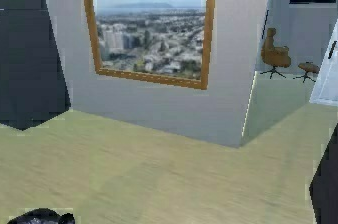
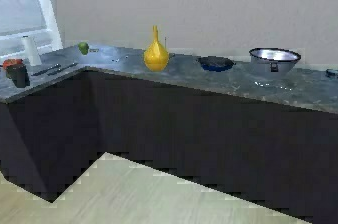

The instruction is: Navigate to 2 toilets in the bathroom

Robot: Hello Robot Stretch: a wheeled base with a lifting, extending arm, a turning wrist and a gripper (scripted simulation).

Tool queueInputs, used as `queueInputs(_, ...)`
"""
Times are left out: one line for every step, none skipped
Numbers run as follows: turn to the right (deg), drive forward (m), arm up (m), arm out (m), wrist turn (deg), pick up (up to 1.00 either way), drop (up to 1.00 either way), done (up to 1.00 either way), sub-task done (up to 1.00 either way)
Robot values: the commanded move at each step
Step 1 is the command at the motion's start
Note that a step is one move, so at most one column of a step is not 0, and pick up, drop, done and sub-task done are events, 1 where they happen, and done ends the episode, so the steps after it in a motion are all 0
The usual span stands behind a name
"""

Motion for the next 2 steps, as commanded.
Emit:
queueInputs(0.0, 0.25, 0.0, 0.0, 0.0, 0.0, 0.0, 0.0, 0.0)
queueInputs(21.0, 0.0, 0.0, 0.0, 0.0, 0.0, 0.0, 0.0, 0.0)
